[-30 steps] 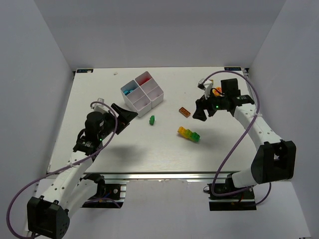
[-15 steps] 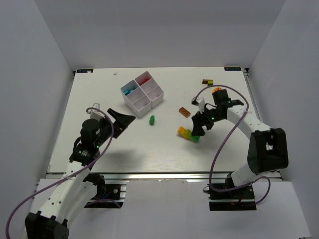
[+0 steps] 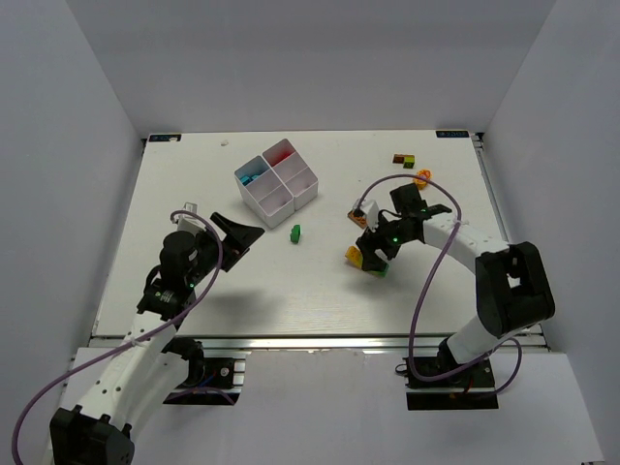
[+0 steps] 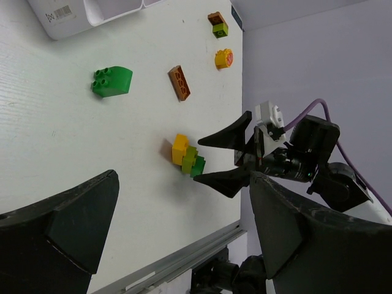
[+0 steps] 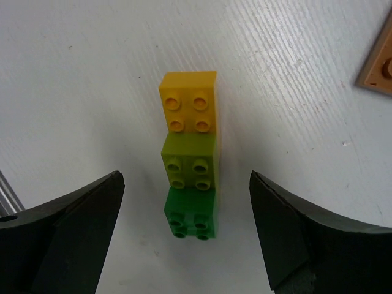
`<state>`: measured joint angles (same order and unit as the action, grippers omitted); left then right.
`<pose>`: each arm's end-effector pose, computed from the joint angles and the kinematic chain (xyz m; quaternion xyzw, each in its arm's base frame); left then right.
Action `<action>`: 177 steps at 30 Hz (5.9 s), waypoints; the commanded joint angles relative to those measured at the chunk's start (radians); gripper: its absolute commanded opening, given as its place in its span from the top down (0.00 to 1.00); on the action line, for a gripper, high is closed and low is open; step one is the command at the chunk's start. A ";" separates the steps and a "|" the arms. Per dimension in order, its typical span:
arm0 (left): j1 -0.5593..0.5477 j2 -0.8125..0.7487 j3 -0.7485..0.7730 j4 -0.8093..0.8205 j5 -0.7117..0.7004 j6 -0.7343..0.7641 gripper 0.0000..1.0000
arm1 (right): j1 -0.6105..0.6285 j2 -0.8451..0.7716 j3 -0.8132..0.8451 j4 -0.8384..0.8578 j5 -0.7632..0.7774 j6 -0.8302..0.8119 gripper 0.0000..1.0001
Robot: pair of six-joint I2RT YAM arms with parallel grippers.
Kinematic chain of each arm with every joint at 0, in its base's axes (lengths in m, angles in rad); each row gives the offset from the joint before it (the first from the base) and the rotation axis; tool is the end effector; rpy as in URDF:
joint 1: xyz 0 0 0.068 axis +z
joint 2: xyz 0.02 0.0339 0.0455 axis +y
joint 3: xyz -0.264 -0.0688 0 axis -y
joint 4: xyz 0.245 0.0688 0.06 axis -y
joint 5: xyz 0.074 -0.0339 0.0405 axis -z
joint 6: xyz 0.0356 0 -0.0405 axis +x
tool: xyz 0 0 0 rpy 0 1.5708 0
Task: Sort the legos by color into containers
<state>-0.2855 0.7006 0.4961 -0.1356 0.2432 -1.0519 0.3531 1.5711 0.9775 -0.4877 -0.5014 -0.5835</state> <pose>0.1632 -0.0568 0.2565 -0.2381 0.7779 -0.4329 0.3882 0.2814 0.1219 0.1973 -0.4779 0.8115 0.2121 0.2608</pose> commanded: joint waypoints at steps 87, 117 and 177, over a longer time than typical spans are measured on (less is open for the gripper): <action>-0.343 0.686 0.423 0.042 0.163 0.119 0.58 | 0.222 -0.023 0.191 -0.089 -0.299 -0.025 1.00; -0.123 0.858 1.126 -0.527 -0.388 0.910 0.90 | 0.213 -0.167 0.059 0.121 -0.152 0.068 1.00; -0.053 0.828 0.820 -0.132 0.146 0.632 0.32 | 0.138 -0.180 0.096 0.219 -0.233 0.191 1.00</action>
<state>-0.3355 1.6550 1.4578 -0.3641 0.2081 -0.1867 0.4965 1.4071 1.0397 -0.3218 -0.6994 -0.4145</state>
